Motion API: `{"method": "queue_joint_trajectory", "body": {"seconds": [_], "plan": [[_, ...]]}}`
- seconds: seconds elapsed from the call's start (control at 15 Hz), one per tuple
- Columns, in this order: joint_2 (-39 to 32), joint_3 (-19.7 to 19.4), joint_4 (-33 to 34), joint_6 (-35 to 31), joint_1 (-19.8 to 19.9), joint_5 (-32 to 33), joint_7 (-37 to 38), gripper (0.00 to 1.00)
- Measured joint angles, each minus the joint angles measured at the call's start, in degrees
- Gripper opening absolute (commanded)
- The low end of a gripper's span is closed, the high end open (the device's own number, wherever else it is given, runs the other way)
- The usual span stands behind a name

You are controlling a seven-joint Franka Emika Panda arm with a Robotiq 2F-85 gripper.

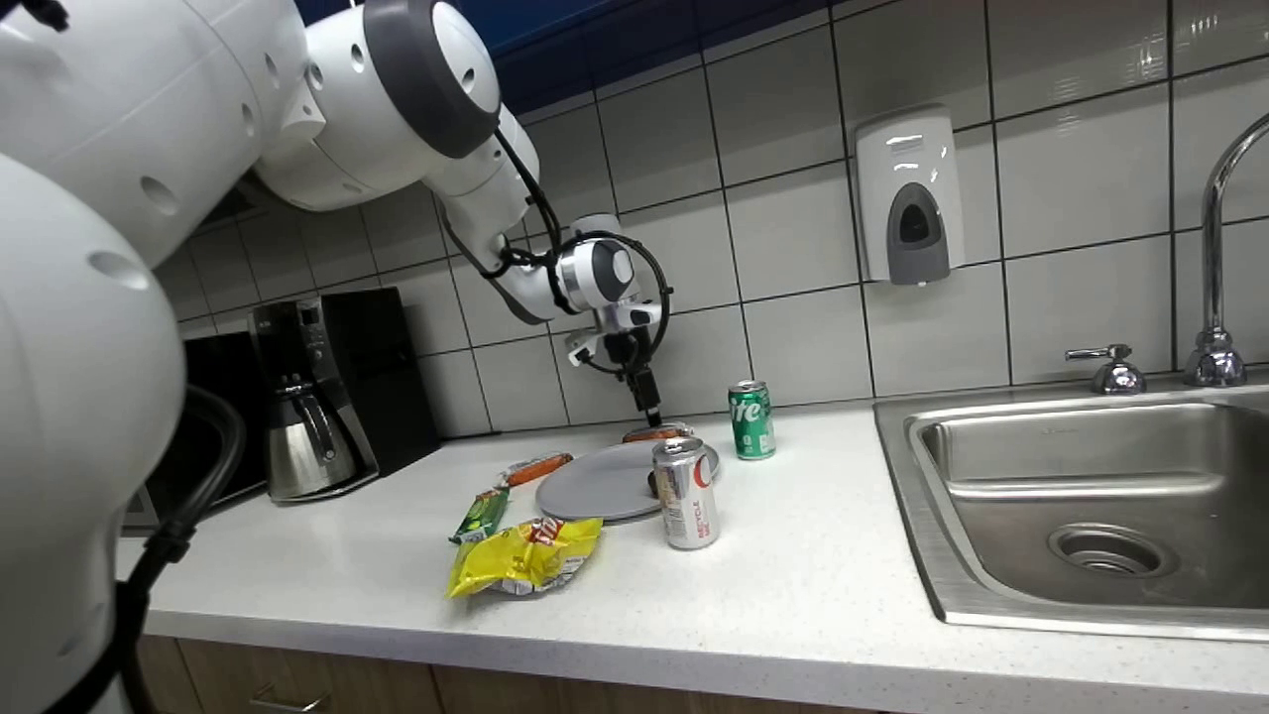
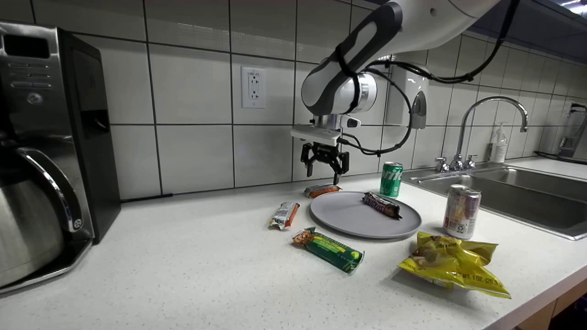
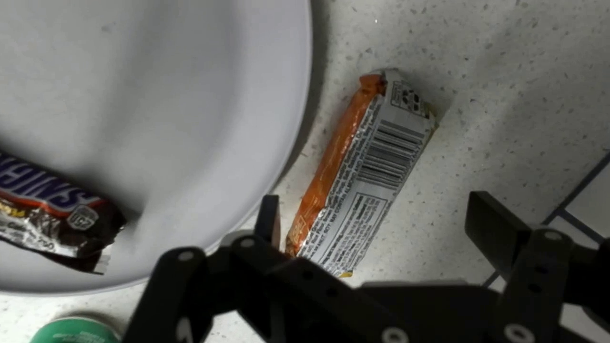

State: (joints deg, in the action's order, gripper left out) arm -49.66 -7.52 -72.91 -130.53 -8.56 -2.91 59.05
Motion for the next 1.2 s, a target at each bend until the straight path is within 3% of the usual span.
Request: {"method": "queue_joint_trajectory", "body": {"seconds": [0.93, 1.0, 1.07, 1.2], "plan": [[-4.5, 0.0, 4.8, 0.5, 0.0, 0.0, 3.8, 1.0], [-4.6, 0.0, 5.0, 0.6, 0.0, 0.0, 3.8, 0.75], [-4.7, 0.0, 5.1, 0.8, 0.0, 0.0, 3.9, 0.74], [-4.7, 0.0, 5.3, 1.0, 0.0, 0.0, 3.9, 0.58]]}}
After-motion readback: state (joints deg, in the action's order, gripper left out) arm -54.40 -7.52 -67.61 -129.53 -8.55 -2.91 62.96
